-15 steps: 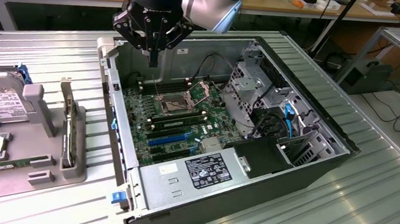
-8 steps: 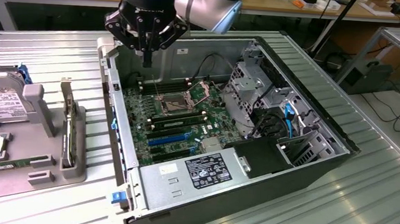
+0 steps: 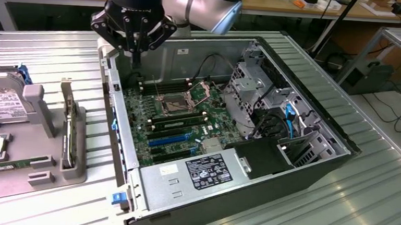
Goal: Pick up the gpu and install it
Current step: 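Reach for the gpu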
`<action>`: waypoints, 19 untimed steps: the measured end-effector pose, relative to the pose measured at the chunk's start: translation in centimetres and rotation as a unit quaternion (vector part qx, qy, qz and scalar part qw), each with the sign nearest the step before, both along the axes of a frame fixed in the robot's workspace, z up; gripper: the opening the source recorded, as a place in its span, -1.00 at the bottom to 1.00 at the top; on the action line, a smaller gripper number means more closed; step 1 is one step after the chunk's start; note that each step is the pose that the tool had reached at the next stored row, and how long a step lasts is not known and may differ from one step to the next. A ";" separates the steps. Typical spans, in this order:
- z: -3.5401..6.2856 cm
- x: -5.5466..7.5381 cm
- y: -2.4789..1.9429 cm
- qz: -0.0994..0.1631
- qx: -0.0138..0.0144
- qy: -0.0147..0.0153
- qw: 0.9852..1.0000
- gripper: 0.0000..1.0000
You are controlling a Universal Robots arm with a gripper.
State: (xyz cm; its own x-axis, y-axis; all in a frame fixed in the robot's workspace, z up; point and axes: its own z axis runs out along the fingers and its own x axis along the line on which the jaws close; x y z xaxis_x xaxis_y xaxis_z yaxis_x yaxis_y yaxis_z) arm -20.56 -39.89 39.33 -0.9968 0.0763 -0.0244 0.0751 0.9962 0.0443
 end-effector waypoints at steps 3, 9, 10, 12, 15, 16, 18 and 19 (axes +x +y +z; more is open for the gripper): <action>0.00 -0.7 0.00 0.000 0.000 0.000 1.000 -0.79; -0.01 -1.7 0.00 0.000 0.000 0.000 1.000 -0.79; 0.00 -1.8 0.00 0.000 0.000 0.000 1.000 -0.79; -0.01 -2.1 0.00 0.000 0.000 0.000 1.000 -0.79; 0.00 -2.5 0.00 0.000 0.000 0.000 1.000 -0.79; 0.00 -2.7 0.00 0.000 0.000 0.000 1.000 -0.79; 0.00 -2.9 0.00 0.000 0.000 0.000 1.000 -0.79; 0.00 -3.0 0.00 0.000 0.000 0.000 1.000 -0.79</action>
